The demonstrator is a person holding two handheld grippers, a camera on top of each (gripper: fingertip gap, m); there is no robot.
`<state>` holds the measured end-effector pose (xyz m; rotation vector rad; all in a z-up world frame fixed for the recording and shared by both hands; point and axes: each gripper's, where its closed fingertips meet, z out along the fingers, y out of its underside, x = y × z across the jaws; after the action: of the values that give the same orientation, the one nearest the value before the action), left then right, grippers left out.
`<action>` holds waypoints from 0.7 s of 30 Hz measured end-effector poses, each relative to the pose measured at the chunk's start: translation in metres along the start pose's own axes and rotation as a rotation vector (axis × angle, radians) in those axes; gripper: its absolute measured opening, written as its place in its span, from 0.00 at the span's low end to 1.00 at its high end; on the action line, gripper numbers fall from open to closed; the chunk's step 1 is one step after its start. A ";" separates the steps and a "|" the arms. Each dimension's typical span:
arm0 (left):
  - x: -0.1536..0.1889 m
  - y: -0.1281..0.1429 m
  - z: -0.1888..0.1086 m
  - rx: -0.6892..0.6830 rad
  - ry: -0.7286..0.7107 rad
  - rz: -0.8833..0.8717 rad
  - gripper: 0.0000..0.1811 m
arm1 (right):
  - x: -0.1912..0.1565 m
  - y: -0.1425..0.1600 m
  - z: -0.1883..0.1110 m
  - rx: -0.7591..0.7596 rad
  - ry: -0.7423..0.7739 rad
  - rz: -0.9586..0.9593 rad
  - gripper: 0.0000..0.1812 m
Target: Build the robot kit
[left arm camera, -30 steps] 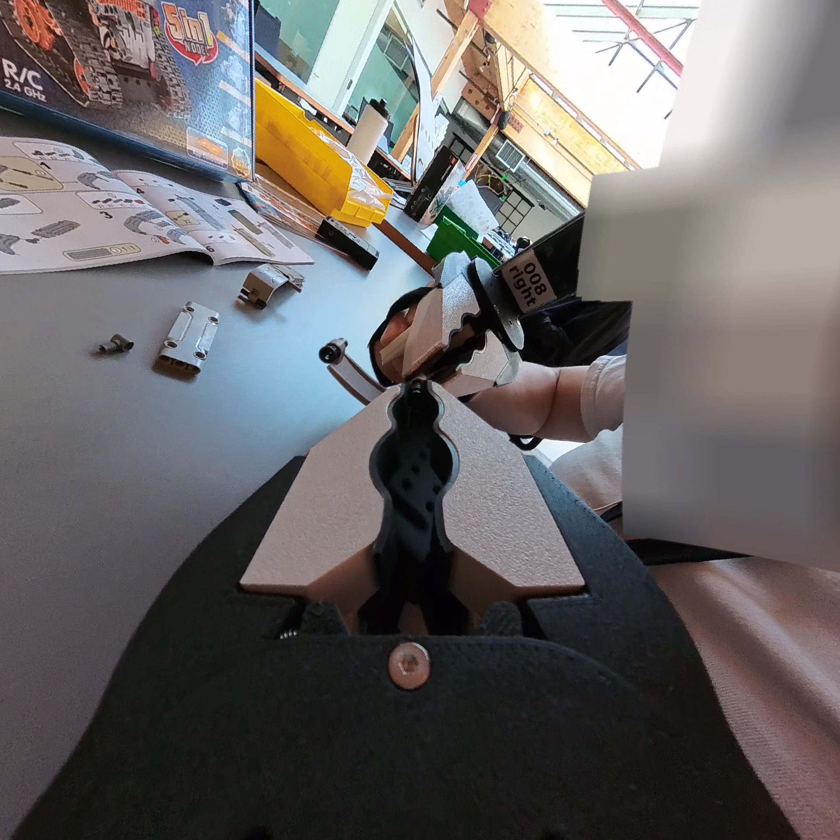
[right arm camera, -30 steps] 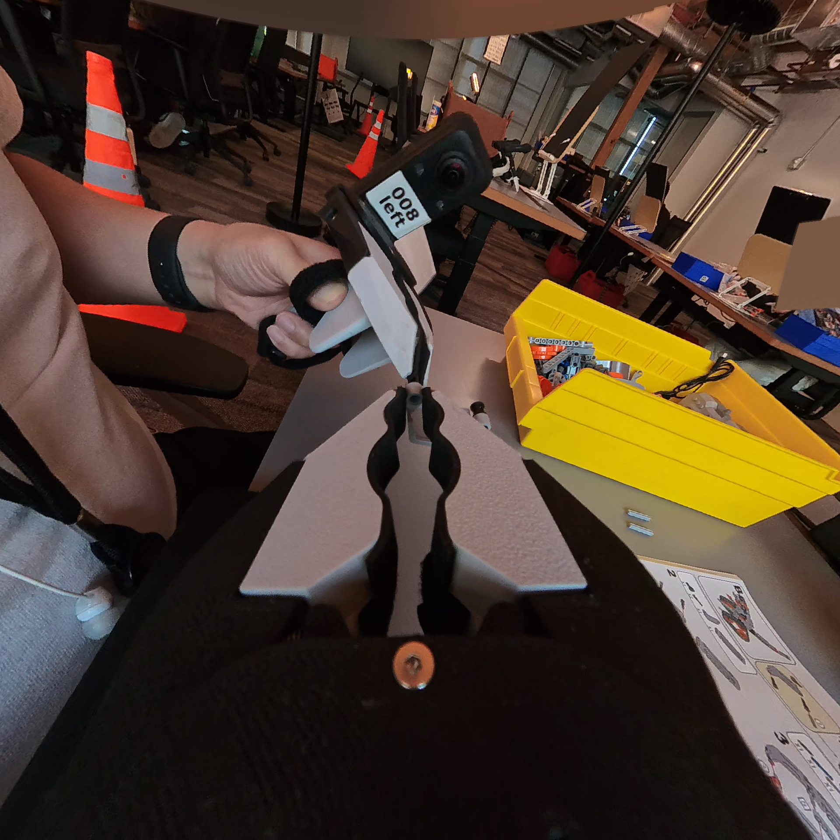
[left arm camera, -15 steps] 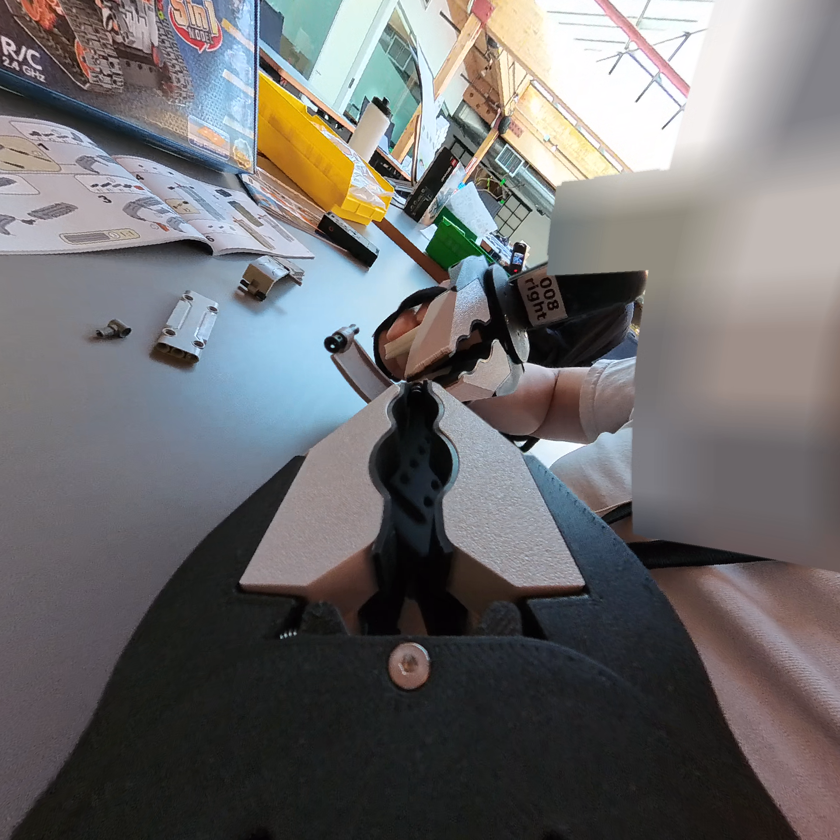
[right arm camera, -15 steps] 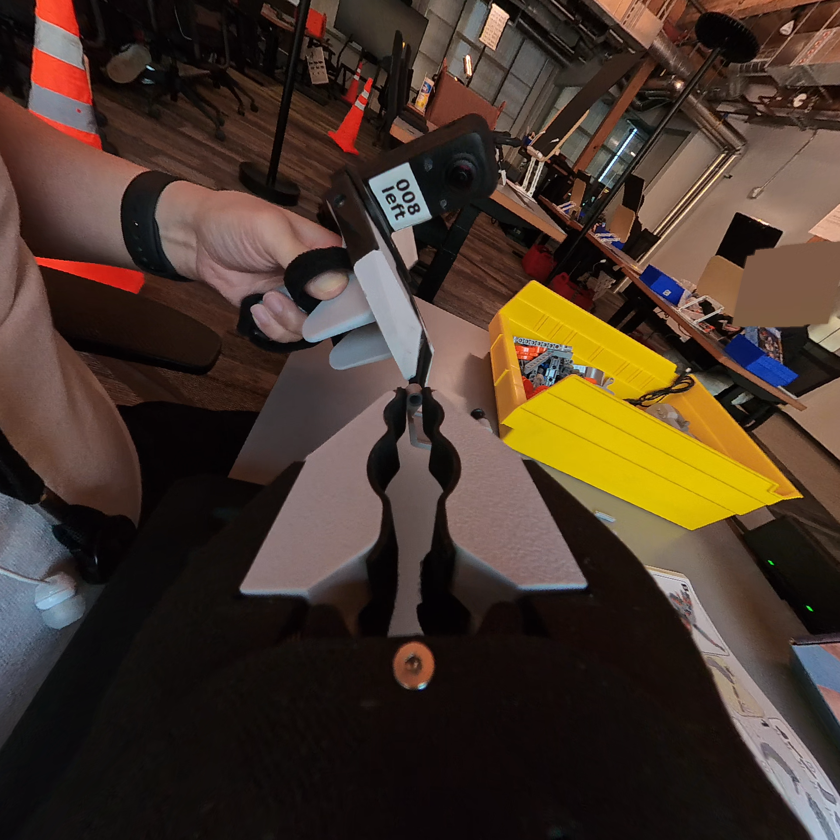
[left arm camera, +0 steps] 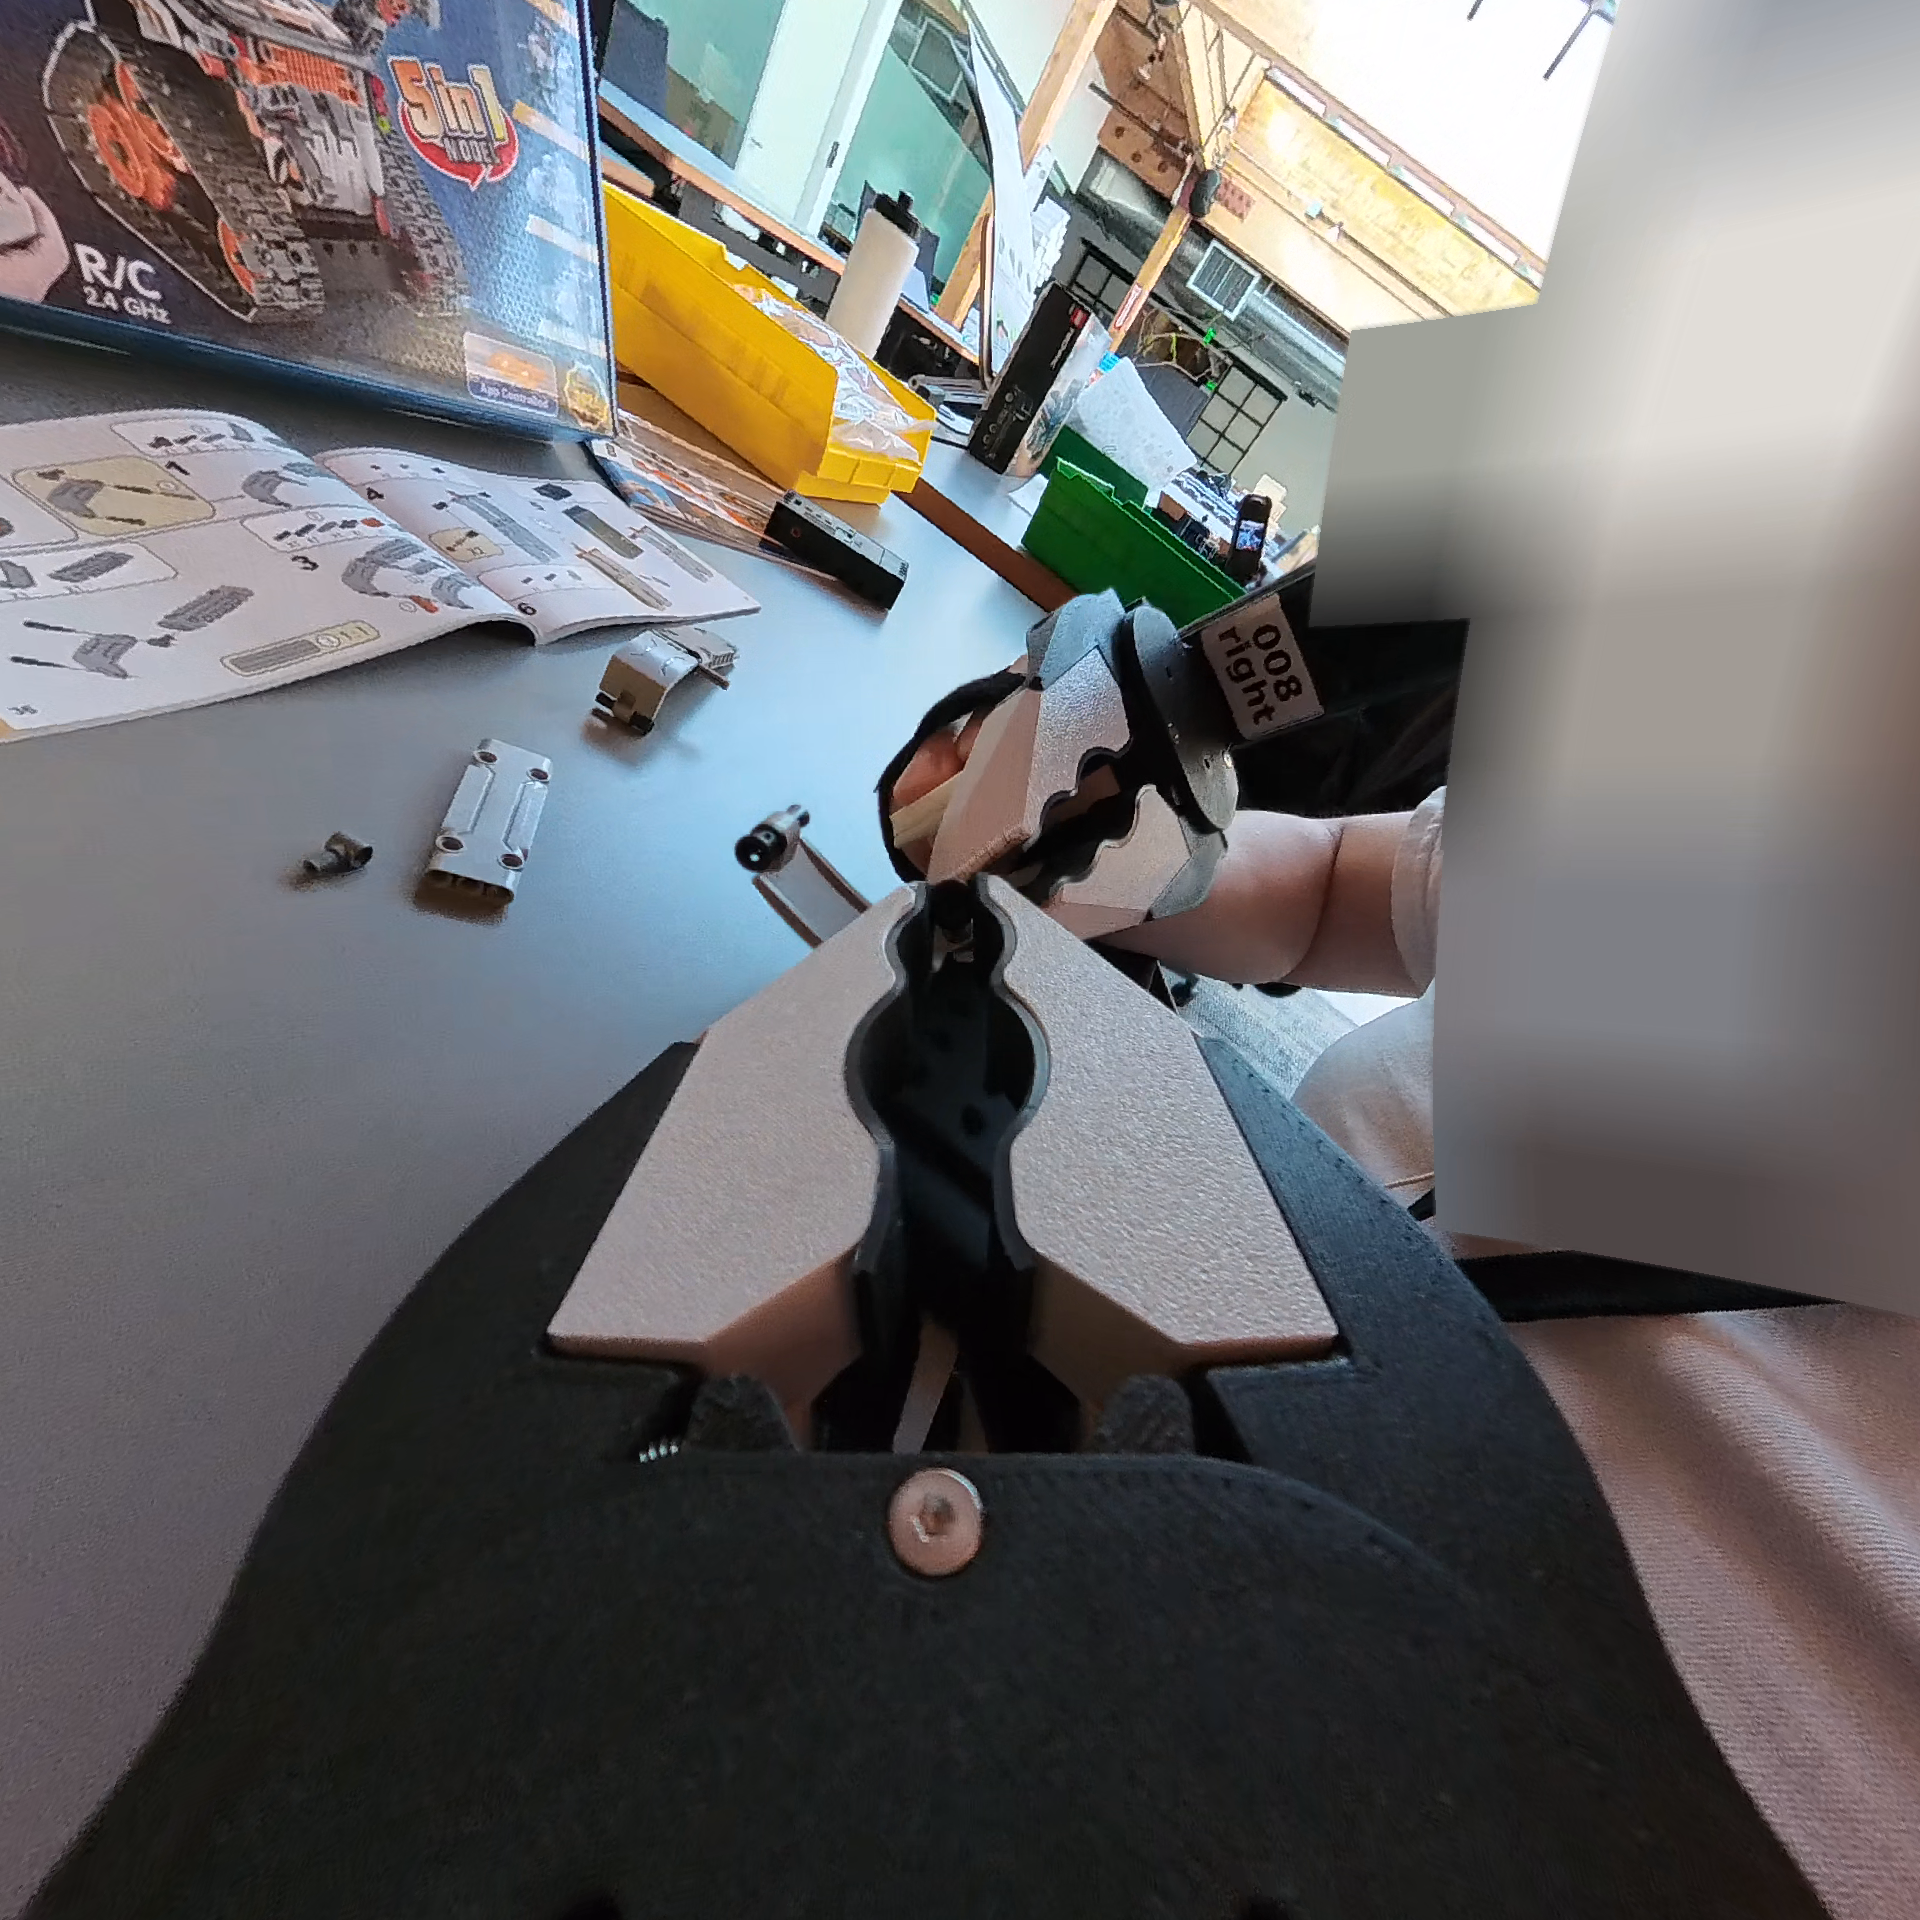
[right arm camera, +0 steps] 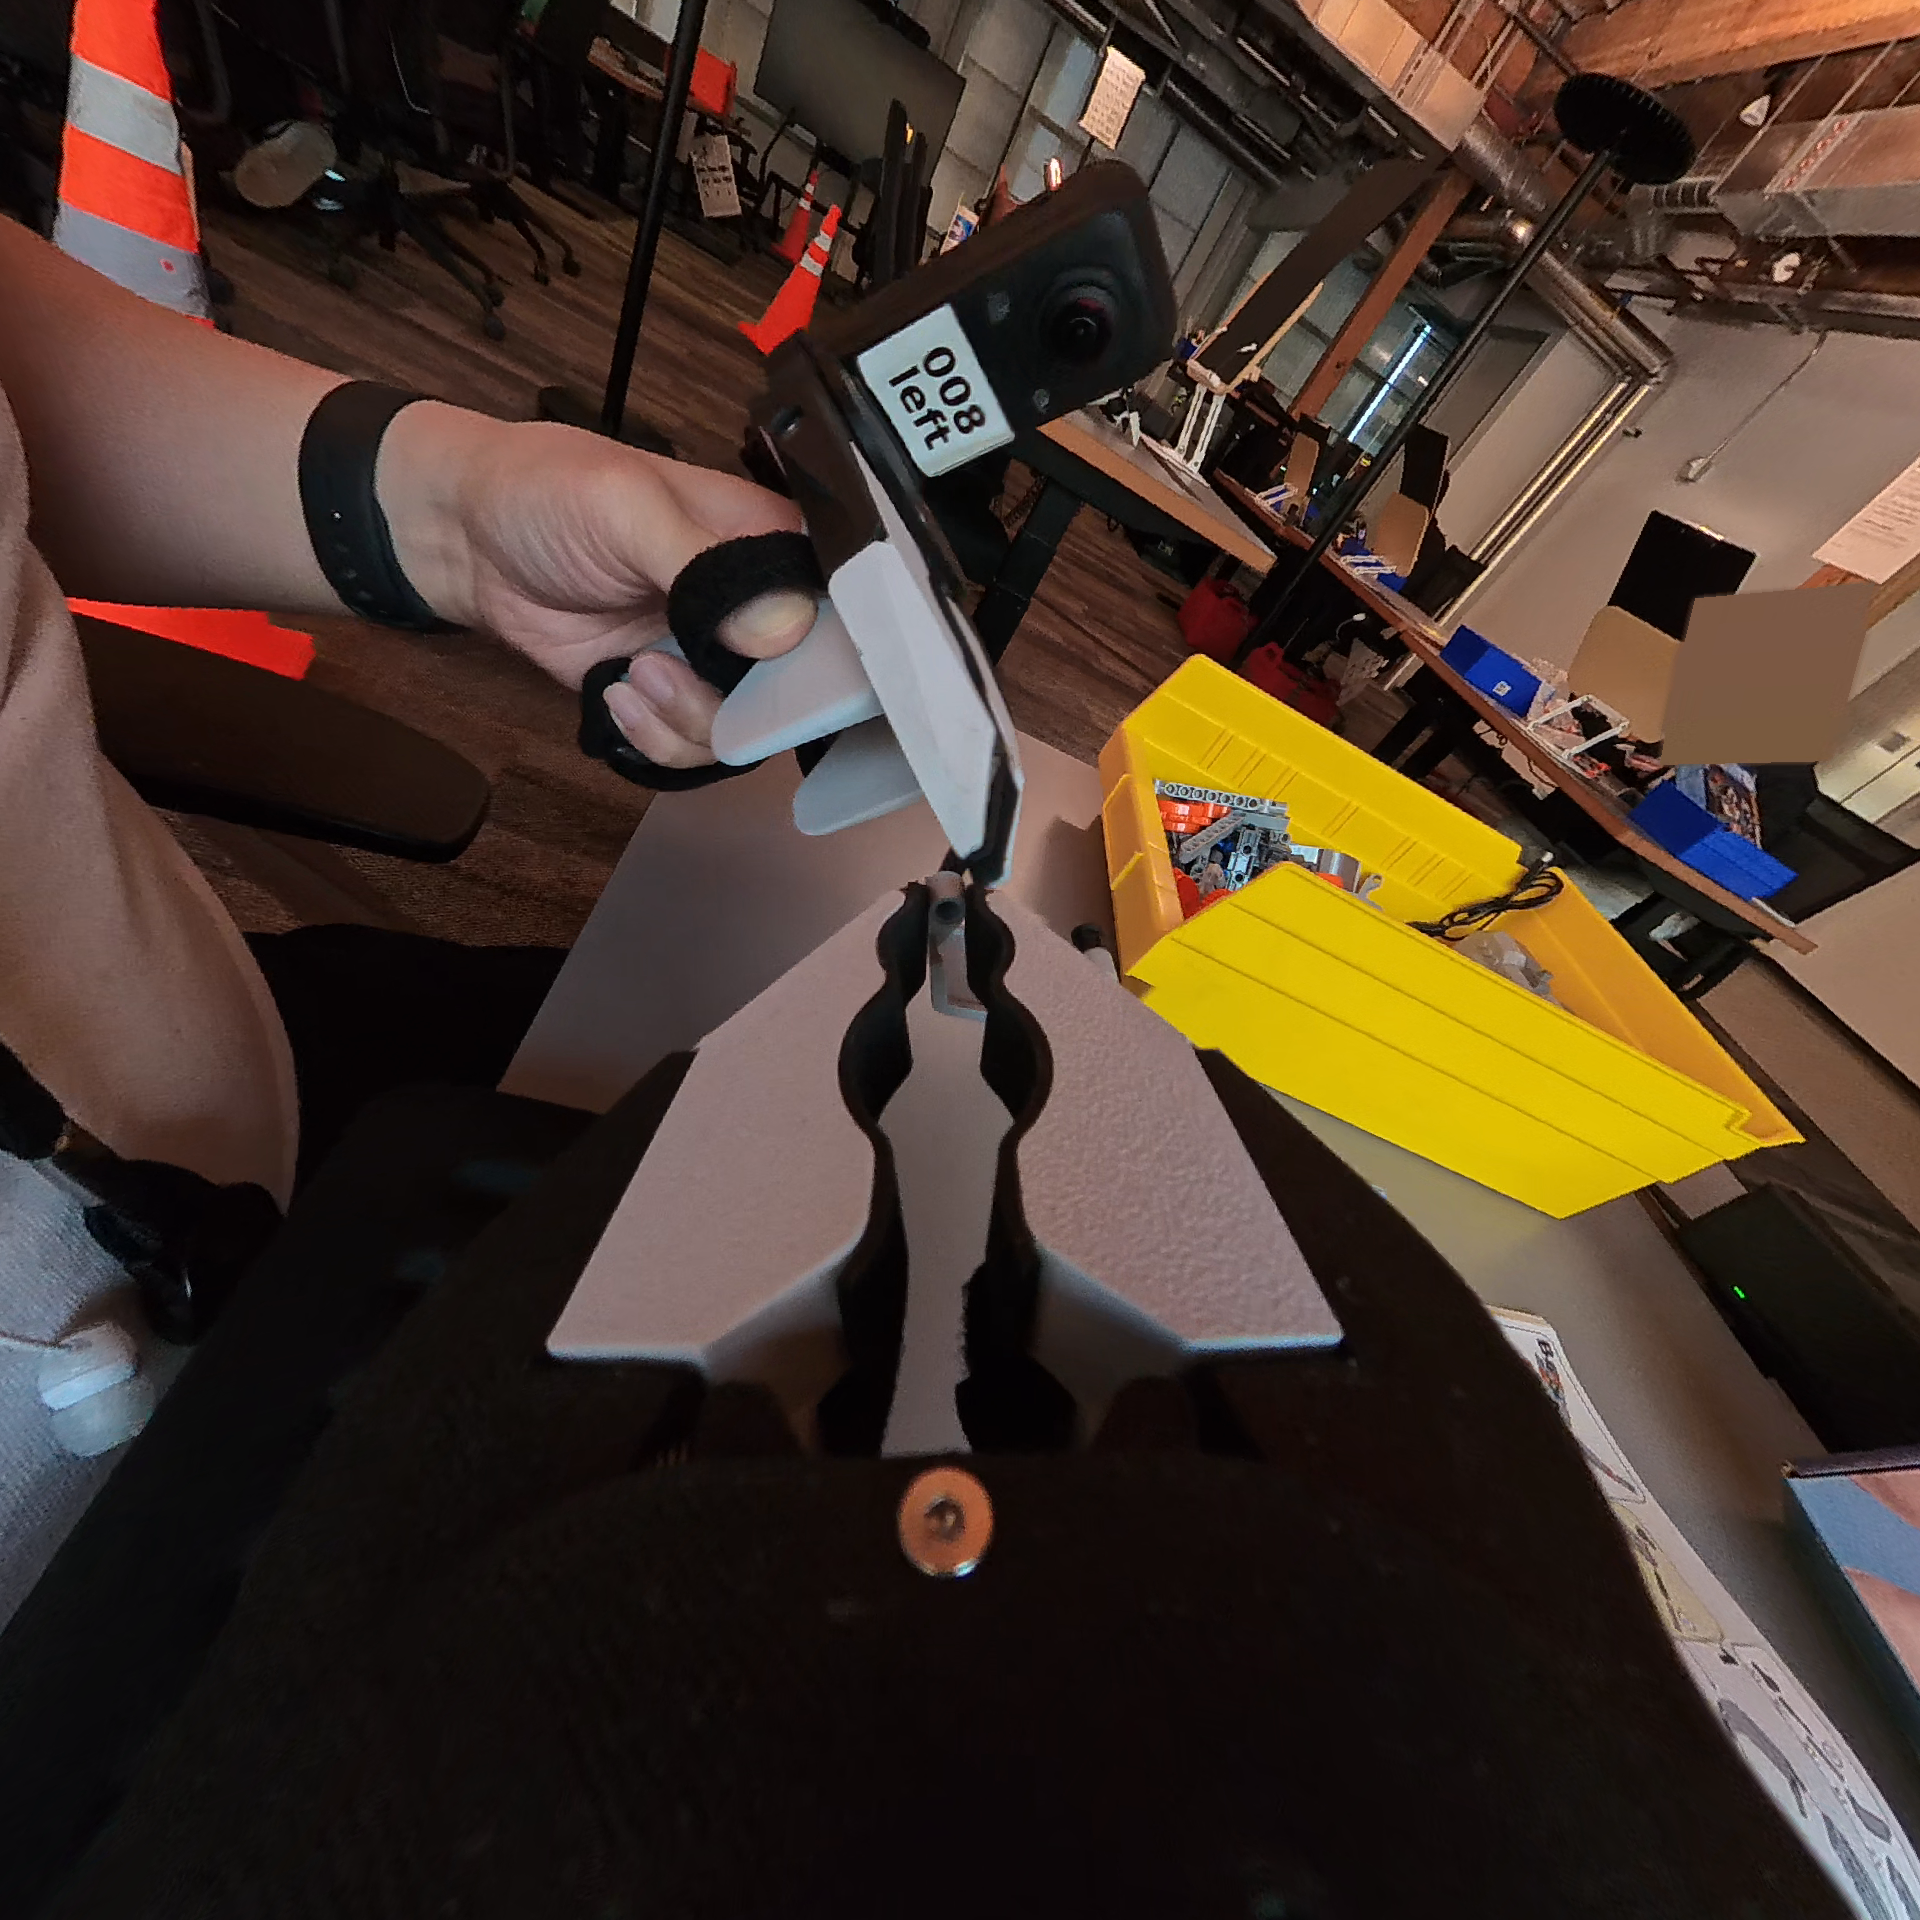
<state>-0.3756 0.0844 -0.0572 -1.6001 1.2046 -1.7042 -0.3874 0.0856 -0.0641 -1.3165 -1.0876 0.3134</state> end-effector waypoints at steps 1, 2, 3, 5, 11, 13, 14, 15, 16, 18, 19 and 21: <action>0.001 0.000 0.000 -0.001 0.004 -0.001 0.03 | 0.000 0.000 0.000 0.001 -0.001 -0.004 0.03; 0.001 -0.001 0.001 0.001 0.008 -0.004 0.03 | 0.000 -0.001 0.000 0.002 0.000 -0.004 0.03; 0.001 -0.001 0.000 0.002 0.010 -0.007 0.03 | 0.000 -0.001 0.000 0.004 -0.001 0.002 0.03; 0.000 -0.001 0.000 0.005 0.015 -0.013 0.03 | 0.001 -0.001 -0.001 0.010 -0.002 0.015 0.03; -0.002 -0.003 -0.001 0.035 0.028 -0.039 0.02 | 0.002 0.001 0.000 0.005 -0.012 0.049 0.03; -0.001 -0.009 -0.003 0.086 0.059 -0.078 0.02 | 0.003 0.002 0.001 0.006 -0.017 0.071 0.03; -0.001 -0.012 -0.003 0.107 0.080 -0.104 0.03 | 0.003 0.001 0.001 0.011 -0.015 0.081 0.03; -0.001 -0.012 -0.003 0.119 0.094 -0.128 0.02 | 0.005 0.000 0.000 0.017 -0.010 0.089 0.03; -0.001 -0.012 -0.002 0.125 0.103 -0.141 0.02 | 0.006 -0.001 -0.001 0.026 -0.005 0.097 0.03; -0.002 -0.014 -0.001 0.169 0.091 -0.147 0.02 | 0.009 -0.004 -0.002 0.041 0.009 0.111 0.03; -0.003 -0.017 -0.001 0.201 0.089 -0.149 0.02 | 0.011 -0.006 -0.003 0.054 0.015 0.121 0.03; 0.001 -0.021 0.001 0.246 0.117 -0.166 0.03 | 0.014 -0.010 -0.005 0.076 0.030 0.140 0.03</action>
<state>-0.3707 0.0937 -0.0384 -1.5030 0.8925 -1.9896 -0.3802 0.0904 -0.0483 -1.3279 -0.9520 0.4334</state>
